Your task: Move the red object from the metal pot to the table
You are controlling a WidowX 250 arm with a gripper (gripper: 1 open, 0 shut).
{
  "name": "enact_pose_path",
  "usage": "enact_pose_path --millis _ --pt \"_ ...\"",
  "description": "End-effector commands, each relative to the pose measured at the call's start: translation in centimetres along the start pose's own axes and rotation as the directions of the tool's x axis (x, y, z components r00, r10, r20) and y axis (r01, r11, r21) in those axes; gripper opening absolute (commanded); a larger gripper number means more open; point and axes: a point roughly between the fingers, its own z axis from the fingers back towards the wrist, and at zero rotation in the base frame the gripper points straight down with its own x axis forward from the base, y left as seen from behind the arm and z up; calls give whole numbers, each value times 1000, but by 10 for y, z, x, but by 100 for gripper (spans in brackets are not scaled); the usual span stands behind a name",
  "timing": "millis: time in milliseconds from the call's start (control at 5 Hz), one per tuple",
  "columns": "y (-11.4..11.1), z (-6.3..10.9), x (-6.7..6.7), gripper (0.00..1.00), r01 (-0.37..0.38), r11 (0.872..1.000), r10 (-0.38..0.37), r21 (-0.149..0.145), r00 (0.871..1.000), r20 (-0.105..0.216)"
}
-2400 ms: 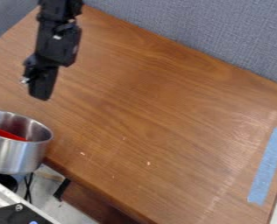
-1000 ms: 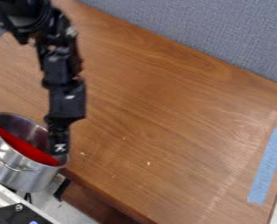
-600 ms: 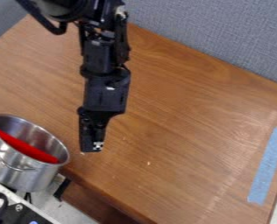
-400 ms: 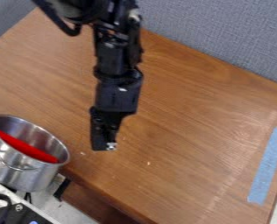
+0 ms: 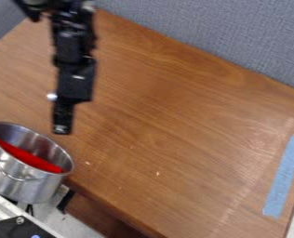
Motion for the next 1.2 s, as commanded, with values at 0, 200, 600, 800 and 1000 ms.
enact_pose_path --millis 0,200,600,800,1000 --pt "14 42 -24 100 -78 997 78 20 997 28" --pt "9 72 -26 0 -120 993 120 2 991 57" --pt "-42 99 -20 100 -99 995 100 -15 990 96" --pt "-68 115 -14 100 -88 996 88 -4 992 87" --pt "-68 112 -10 100 -219 976 219 -13 969 116"
